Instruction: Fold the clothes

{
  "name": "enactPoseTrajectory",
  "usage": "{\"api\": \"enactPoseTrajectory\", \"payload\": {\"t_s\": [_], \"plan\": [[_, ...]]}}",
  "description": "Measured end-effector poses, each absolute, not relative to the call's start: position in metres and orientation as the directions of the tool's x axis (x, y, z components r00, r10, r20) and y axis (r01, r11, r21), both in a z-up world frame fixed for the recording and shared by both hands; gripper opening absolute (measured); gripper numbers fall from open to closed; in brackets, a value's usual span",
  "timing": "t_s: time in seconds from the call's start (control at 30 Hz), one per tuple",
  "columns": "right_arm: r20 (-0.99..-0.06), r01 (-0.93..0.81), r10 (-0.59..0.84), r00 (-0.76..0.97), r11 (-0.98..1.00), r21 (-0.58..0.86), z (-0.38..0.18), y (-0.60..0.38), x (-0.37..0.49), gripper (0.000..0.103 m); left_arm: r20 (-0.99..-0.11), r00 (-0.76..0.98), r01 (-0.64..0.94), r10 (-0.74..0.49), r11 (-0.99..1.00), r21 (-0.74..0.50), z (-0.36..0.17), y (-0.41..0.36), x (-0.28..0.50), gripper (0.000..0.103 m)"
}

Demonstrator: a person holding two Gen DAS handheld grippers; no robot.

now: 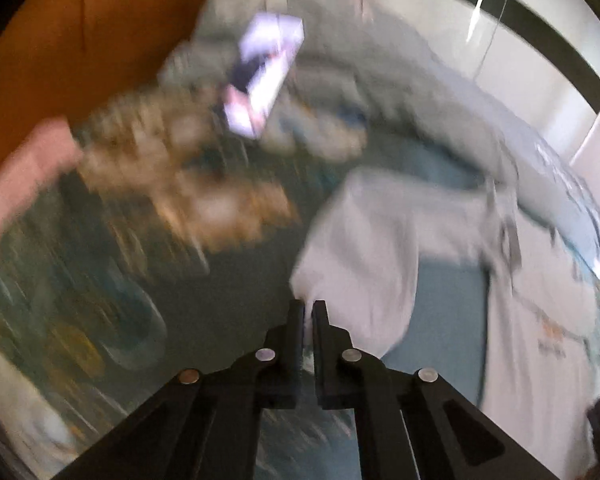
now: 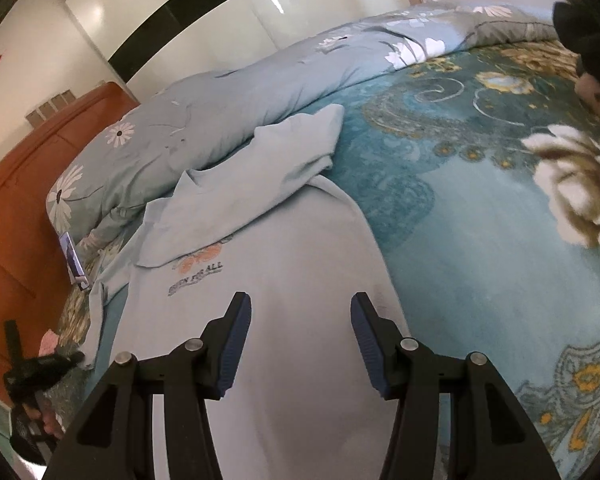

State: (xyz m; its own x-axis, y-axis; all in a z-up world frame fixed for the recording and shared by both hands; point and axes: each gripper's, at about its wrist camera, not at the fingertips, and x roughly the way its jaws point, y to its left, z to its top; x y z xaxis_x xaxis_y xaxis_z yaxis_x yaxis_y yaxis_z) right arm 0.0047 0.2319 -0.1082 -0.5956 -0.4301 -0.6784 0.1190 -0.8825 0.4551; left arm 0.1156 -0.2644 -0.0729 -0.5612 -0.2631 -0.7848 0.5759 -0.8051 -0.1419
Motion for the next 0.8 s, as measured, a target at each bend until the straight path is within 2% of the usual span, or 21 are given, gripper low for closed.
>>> {"api": "enactPoseTrajectory", "payload": {"t_s": [0.1, 0.23, 0.37, 0.47, 0.63, 0.8], "plan": [[-0.673, 0.101, -0.427, -0.604, -0.878, 0.467, -0.11, 0.242, 0.005, 0.053, -0.706, -0.618, 0.573, -0.345, -0.813, -0.104, -0.027, -0.281, 0.104, 0.005], [-0.663, 0.079, -0.441, -0.605, -0.862, 0.501, -0.115, 0.252, 0.006, 0.053, -0.634, -0.699, 0.521, -0.33, -0.843, -0.135, 0.024, -0.285, 0.081, 0.005], [-0.657, 0.084, -0.45, -0.605, -0.857, 0.509, -0.116, 0.256, 0.008, 0.053, -0.584, -0.796, 0.359, -0.159, -0.901, -0.245, 0.07, -0.254, 0.047, 0.005], [-0.654, 0.074, -0.449, -0.609, -0.853, 0.517, -0.116, 0.262, 0.01, 0.053, -0.58, -0.814, 0.228, -0.019, -0.93, -0.289, 0.09, -0.218, 0.009, 0.005], [-0.646, 0.051, -0.446, -0.62, -0.844, 0.534, -0.118, 0.278, 0.015, 0.053, -0.625, -0.773, 0.075, 0.11, -0.962, -0.263, 0.103, -0.139, -0.052, 0.005], [-0.625, 0.038, -0.455, -0.634, -0.826, 0.563, -0.121, 0.292, 0.022, 0.053, -0.672, -0.704, -0.067, 0.229, -0.964, -0.258, 0.09, -0.054, -0.108, 0.005]]}}
